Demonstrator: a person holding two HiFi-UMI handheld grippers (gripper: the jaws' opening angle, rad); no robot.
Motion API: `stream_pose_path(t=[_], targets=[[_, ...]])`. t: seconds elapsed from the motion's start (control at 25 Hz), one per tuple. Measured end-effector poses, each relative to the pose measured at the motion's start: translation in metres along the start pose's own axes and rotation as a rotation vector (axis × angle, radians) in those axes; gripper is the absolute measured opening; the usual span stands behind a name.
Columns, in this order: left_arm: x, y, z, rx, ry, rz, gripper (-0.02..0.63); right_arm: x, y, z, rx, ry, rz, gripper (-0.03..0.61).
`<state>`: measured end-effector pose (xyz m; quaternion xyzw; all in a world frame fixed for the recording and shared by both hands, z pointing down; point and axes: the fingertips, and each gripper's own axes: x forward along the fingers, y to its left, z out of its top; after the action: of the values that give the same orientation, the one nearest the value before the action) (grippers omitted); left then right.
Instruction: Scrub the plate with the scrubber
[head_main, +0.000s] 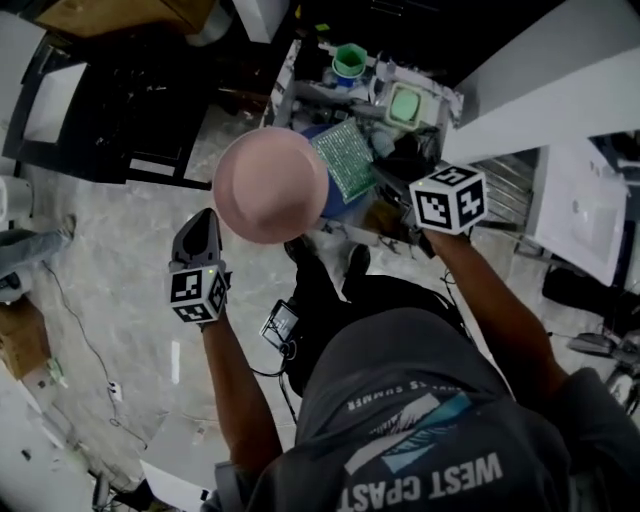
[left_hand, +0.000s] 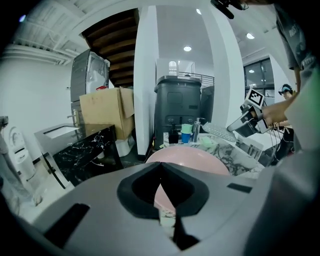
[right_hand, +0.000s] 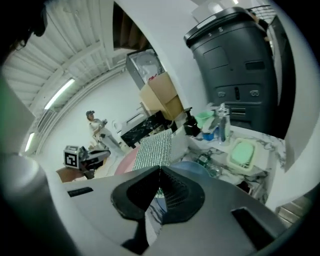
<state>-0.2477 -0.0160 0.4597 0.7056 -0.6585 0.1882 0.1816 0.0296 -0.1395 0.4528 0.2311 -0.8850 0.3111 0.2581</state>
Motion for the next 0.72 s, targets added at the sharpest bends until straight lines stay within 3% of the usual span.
stream_pose_path(t=[0.28, 0.72], targets=[[0.017, 0.018, -0.033, -0.059, 0.022, -0.017, 0.002, 0.075, 0.059, -0.019, -0.171, 0.159, 0.055, 0.034], [0.037, 0.025, -0.058, -0.104, 0.021, -0.073, 0.003, 0.139, 0.103, -0.064, -0.388, 0.404, 0.085, 0.034]])
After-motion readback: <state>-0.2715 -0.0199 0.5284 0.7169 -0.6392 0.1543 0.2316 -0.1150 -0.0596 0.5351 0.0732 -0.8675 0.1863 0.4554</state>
